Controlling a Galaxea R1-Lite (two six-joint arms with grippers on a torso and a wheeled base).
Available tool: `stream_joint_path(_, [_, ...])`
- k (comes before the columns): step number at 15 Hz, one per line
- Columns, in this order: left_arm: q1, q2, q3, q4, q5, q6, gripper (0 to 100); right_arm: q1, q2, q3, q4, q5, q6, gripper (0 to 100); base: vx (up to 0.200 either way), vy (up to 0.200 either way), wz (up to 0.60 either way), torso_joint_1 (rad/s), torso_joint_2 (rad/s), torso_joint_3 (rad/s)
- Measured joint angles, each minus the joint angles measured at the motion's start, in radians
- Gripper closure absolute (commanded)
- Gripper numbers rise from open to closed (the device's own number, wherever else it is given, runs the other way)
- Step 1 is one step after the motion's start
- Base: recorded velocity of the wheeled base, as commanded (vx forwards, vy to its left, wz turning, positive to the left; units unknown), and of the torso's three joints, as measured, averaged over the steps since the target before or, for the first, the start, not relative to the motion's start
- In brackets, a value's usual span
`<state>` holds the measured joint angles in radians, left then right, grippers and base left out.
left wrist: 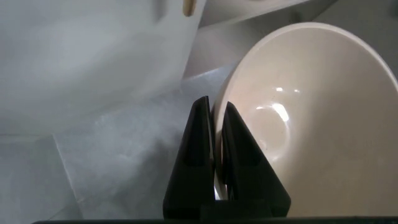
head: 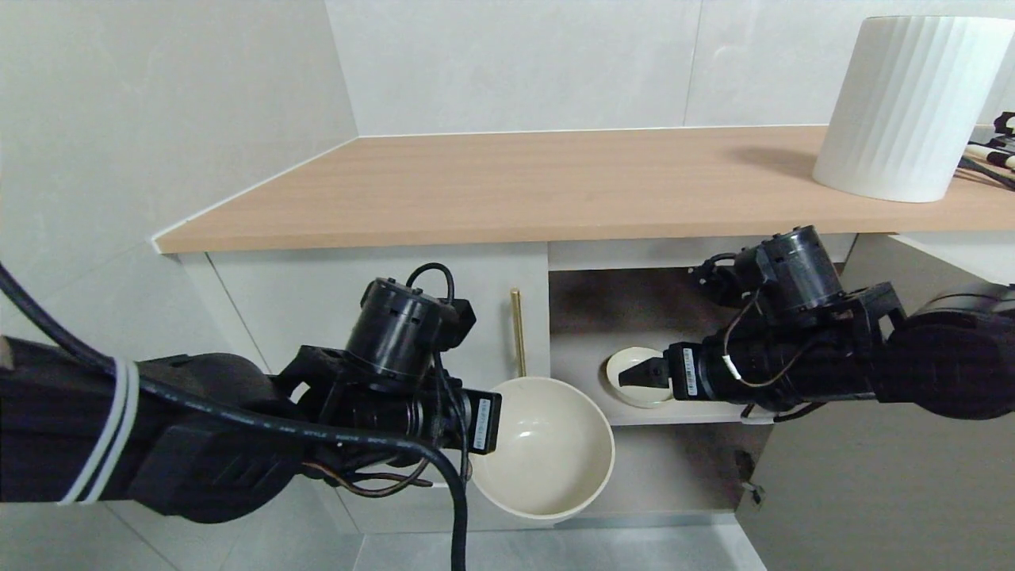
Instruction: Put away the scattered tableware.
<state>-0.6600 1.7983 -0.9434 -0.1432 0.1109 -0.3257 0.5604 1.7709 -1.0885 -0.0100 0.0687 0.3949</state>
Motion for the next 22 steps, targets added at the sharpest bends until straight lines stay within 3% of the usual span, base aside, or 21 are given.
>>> stream_joint_path(5, [-0.041, 0.058, 0.001, -0.041, 0.057, 0.0, 100, 0.093, -0.037, 0.021, 0.045, -0.003, -0.009, 0, 0.0, 0.0, 0.0, 0.0, 0.0, 0.0])
stream_joint_path(13, [-0.064, 0.049, 0.001, -0.042, 0.084, -0.002, 100, 0.131, 0.06, -0.005, 0.039, -0.044, -0.004, 0, 0.0, 0.0, 0.0, 0.0, 0.0, 0.0])
stream_joint_path(14, [-0.07, 0.046, 0.001, -0.042, 0.093, -0.002, 100, 0.136, 0.076, -0.014, 0.037, -0.044, -0.002, 100, 0.0, 0.0, 0.0, 0.0, 0.0, 0.0])
stream_joint_path(22, [-0.075, 0.046, 0.001, -0.043, 0.096, -0.002, 100, 0.143, 0.106, -0.024, 0.034, -0.044, 0.002, 100, 0.0, 0.0, 0.0, 0.0, 0.0, 0.0])
